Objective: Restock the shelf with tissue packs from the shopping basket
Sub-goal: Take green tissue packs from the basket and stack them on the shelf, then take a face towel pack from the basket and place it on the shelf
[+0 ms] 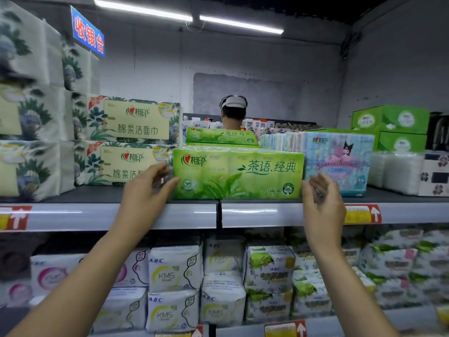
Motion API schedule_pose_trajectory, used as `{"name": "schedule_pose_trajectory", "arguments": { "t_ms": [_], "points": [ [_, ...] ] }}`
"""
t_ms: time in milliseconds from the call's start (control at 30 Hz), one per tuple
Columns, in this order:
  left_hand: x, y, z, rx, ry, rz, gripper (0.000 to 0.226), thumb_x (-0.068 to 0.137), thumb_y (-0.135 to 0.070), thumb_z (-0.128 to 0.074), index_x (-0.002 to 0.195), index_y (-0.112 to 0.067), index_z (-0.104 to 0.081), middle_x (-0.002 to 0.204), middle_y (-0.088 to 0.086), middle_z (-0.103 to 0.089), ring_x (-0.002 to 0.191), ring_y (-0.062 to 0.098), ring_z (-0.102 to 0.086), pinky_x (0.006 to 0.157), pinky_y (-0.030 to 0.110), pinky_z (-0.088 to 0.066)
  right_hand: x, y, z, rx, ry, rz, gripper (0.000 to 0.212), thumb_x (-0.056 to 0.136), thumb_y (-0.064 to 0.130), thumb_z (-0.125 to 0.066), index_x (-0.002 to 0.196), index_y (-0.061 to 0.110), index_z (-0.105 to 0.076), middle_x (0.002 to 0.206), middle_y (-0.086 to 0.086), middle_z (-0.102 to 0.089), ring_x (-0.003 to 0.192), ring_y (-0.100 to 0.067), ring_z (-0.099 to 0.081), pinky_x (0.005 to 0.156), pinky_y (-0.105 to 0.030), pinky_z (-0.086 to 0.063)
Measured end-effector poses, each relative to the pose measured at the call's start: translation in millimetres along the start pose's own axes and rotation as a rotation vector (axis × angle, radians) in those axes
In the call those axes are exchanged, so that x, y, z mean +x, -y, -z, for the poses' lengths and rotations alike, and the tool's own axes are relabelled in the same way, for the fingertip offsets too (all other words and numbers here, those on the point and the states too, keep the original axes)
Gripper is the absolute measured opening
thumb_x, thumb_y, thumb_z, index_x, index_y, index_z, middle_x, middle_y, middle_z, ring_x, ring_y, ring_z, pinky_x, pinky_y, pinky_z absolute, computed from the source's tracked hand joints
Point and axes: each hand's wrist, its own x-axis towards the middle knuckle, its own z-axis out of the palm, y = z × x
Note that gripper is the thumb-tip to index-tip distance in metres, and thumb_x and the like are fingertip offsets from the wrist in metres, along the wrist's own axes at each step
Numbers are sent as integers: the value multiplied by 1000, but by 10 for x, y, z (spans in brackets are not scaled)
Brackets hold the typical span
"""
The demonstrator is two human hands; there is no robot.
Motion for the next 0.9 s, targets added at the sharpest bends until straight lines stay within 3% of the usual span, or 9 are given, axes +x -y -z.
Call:
{"name": "schedule_pose_trajectory", "arguments": {
  "t_ms": [100, 200, 300, 367, 433, 633, 800, 900],
  "points": [
    [-95, -100, 92, -208, -62, 57, 35, 85, -17, -67, 120, -16, -60, 102, -4, -66, 93, -6, -63, 84, 6, -46, -118, 76, 46, 62, -38, -38, 22, 95, 29, -53, 115, 18, -53, 103, 8, -59, 93, 4, -54, 73, 1, -41],
    [-220, -190, 200, -353, -102, 102, 27, 86, -17, -66, 112, -16, -61, 100, -8, -66, 85, -14, -62, 80, 3, -47, -195, 138, 60, 93, -35, -65, 14, 95, 32, -53, 104, 22, -57, 99, 8, -61, 95, -5, -58, 81, -15, -49],
    [-343, -235, 311, -454, -75, 174, 19, 89, -18, -62, 108, -18, -63, 102, -6, -68, 91, -7, -64, 89, 18, -51, -232, 224, 87, 147, -9, -124, 7, 95, 33, -53, 93, 28, -58, 97, 2, -65, 95, -18, -63, 88, -35, -52],
    [-440, -255, 377, -502, -45, 214, 13, 90, -21, -61, 103, -22, -64, 104, -2, -69, 100, 5, -65, 92, 28, -51, -288, 310, 127, 190, 3, -152, 10, 96, 30, -52, 89, 29, -58, 90, 4, -64, 87, -14, -64, 86, -32, -53],
    [-564, -268, 431, -559, -49, 254, 12, 90, -27, -58, 100, -23, -64, 104, -1, -70, 102, 10, -67, 87, 26, -54, -386, 371, 173, 232, 5, -178, 14, 97, 29, -49, 87, 27, -59, 86, 6, -63, 80, -9, -63, 83, -28, -53],
    [-907, -165, 543, -702, -37, 366, 42, 69, -56, -57, 95, -23, -64, 94, -6, -74, 97, 11, -69, 79, 19, -55, -808, 375, 230, 233, 39, -266, 19, 99, 28, -45, 88, 26, -61, 85, 6, -63, 78, -10, -62, 74, -24, -52],
    [-1144, 43, 683, -707, 7, 482, 48, 62, -59, -60, 95, -23, -65, 94, -8, -74, 97, 12, -69, 79, 23, -57, -1175, 339, 182, 192, 104, -388, 19, 99, 25, -46, 90, 23, -63, 85, 5, -63, 76, -10, -63, 75, -25, -55],
    [-1325, 243, 829, -659, 32, 575, 39, 72, -54, -60, 98, -25, -66, 99, -6, -74, 101, 12, -68, 83, 25, -52, -1406, 334, 192, 178, 125, -463, 19, 98, 26, -48, 87, 24, -64, 81, 8, -64, 73, -8, -64, 72, -21, -56]
  ]
}}
